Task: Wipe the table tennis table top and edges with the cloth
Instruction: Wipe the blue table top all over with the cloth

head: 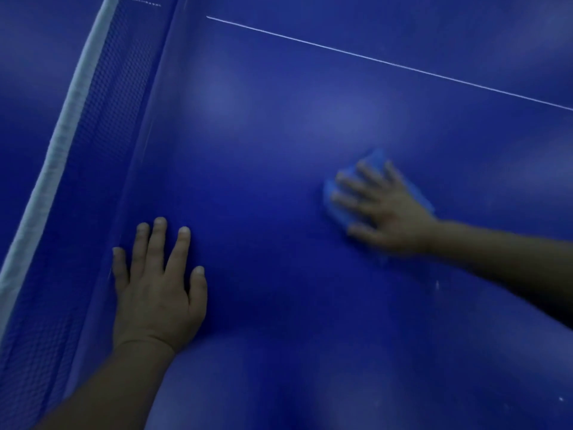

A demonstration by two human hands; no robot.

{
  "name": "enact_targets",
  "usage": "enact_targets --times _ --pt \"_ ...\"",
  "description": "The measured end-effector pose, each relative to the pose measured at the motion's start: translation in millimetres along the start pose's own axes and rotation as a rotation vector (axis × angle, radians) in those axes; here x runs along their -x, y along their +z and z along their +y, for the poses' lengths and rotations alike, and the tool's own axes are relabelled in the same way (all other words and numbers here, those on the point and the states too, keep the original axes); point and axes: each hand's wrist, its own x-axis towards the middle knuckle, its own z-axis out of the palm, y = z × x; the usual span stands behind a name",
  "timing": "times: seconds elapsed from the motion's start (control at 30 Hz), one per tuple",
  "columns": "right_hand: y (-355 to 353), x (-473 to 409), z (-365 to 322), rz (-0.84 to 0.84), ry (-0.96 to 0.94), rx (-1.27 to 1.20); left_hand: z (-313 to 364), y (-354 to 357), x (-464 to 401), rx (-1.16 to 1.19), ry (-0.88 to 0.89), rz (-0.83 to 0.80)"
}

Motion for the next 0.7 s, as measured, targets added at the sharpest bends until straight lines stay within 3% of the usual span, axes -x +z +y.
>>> enact_targets --times 0.1,0.13,0.2,0.3,0.4,0.47,0.5,0.57,0.7 --pt "-11 -54 57 0.009 0.683 -0.135 -1 0 1 0.009 -0.003 0.006" --pt "-15 -68 60 0.01 0.796 -0.177 -1 0 1 0.013 -0.004 0.006" --pt "-20 -88 42 -0.002 0.791 -0.185 -1 1 1 0.021 -0.005 0.001" --pt "-10 -77 -34 -0.011 0.387 -0.098 -2 1 1 0.029 0.0 0.005" --pt "-2 0 -114 0.012 -0.307 -0.097 -2 1 1 0.032 -0.001 0.006" --pt "-4 39 -108 -0.057 -0.613 -0.12 -2 1 1 0.03 -0.005 0.002" --pt "-4 41 -86 -0.059 -0.64 -0.104 -2 1 1 0.031 -0.006 0.003" --pt "3 22 -24 -0.026 -0.372 -0.021 -2 1 0 0.033 -0.01 0.006" --pt "-10 -23 74 0.017 0.752 -0.149 -2 1 1 0.048 -0.012 0.018"
